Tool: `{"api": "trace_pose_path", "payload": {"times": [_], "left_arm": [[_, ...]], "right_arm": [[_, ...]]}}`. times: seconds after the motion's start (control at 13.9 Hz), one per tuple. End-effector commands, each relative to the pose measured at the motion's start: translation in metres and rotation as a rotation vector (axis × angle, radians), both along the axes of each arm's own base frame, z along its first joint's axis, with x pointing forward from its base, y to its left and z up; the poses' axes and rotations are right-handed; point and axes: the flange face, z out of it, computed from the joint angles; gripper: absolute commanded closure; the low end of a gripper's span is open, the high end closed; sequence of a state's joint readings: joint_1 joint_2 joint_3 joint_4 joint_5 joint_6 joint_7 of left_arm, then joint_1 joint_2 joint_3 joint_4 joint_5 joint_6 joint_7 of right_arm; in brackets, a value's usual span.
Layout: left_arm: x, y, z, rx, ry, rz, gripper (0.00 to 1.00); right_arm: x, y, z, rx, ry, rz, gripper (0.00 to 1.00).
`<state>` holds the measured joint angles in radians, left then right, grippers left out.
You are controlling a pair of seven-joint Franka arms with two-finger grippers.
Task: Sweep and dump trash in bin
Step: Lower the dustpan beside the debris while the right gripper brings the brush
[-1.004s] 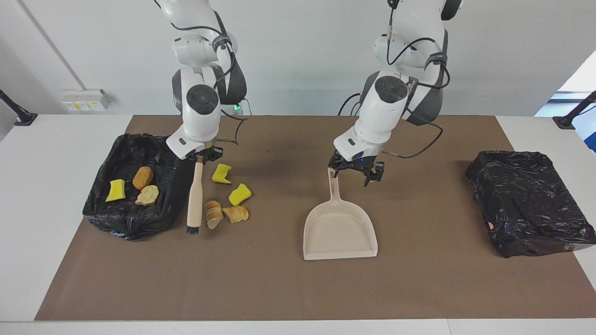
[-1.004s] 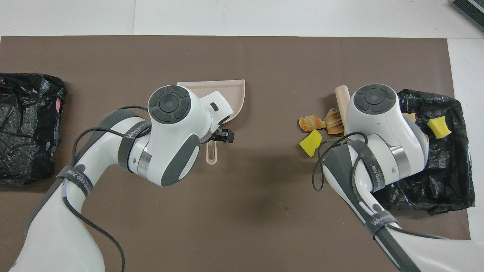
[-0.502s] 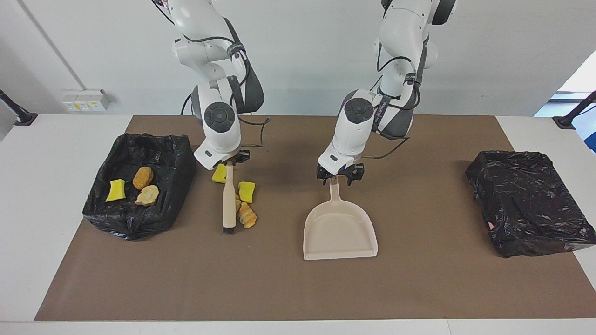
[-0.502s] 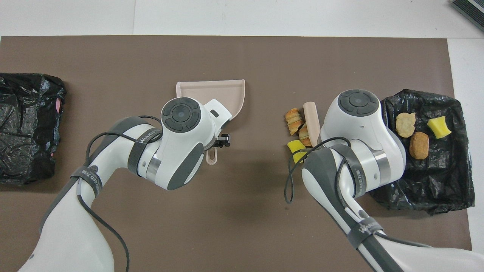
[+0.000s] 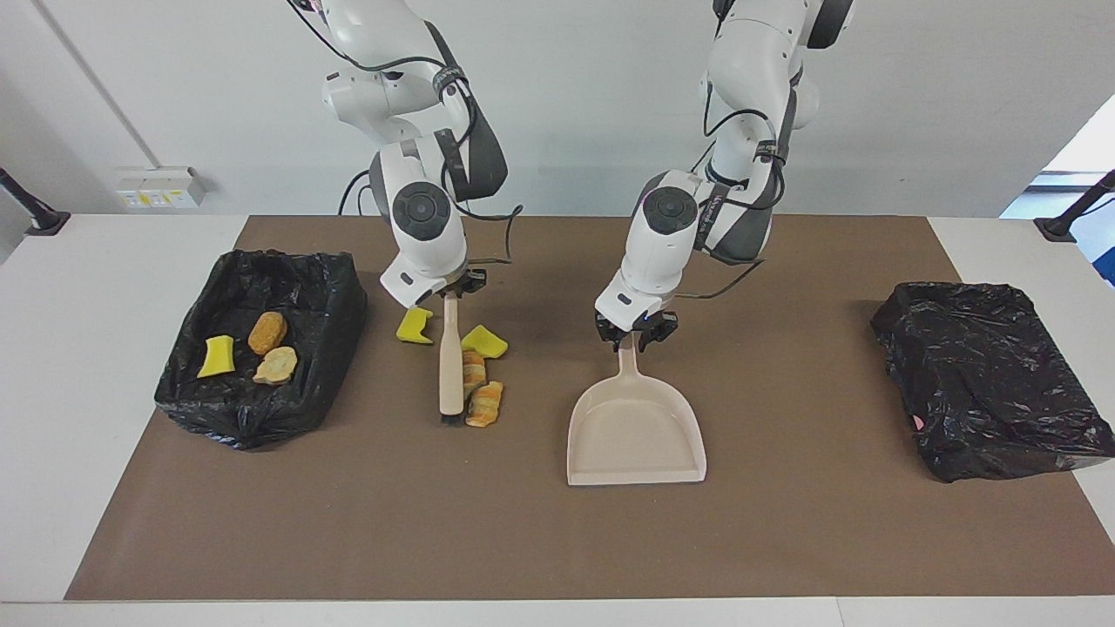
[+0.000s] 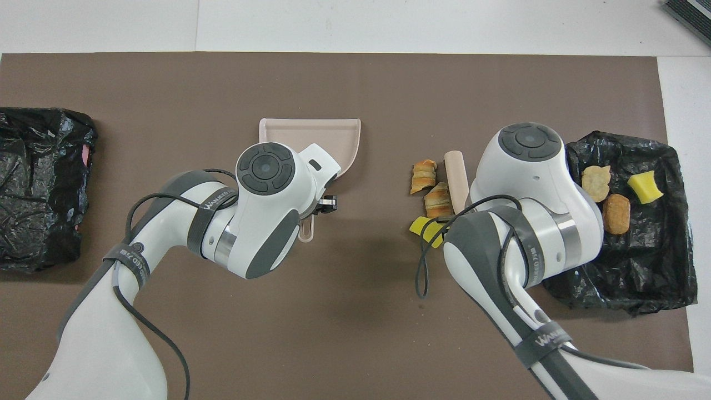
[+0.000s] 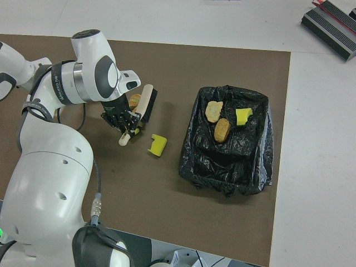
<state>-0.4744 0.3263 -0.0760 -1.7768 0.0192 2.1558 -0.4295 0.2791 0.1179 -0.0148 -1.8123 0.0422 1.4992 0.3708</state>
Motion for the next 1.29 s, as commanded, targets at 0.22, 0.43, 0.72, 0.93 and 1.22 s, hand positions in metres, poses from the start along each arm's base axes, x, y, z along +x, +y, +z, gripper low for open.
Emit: {"api": "trace_pose_path", "payload": {"times": [0.22, 0.43, 0.72, 0.93, 1.22], "left_arm": [[0.044, 0.081, 0.023, 0.012, -0.024, -0.688, 1.00], [0.036, 0.086, 0.044, 0.023, -0.012, -0.896, 1.00], [0.016, 0.077, 0.052, 0.101, 0.059, -1.011, 1.00], [-0.005, 0.067, 0.046, 0.107, 0.094, -1.257, 1.00], [-0.039, 0.033, 0.024, 0.123, 0.136, -1.347, 1.00]], "right_arm": [[-0.100, -0.013, -0.015, -0.086, 0.030, -0.071, 1.00], [-0.123, -0.030, -0.039, -0.076, 0.013, -0.086, 1.00], [-0.121, -0.037, -0.049, -0.056, 0.018, -0.070, 1.00], [-0.115, -0.026, -0.065, 0.028, 0.011, -0.012, 1.00], [-0.099, -0.006, -0.059, 0.178, 0.034, -0.080, 1.00]]}}
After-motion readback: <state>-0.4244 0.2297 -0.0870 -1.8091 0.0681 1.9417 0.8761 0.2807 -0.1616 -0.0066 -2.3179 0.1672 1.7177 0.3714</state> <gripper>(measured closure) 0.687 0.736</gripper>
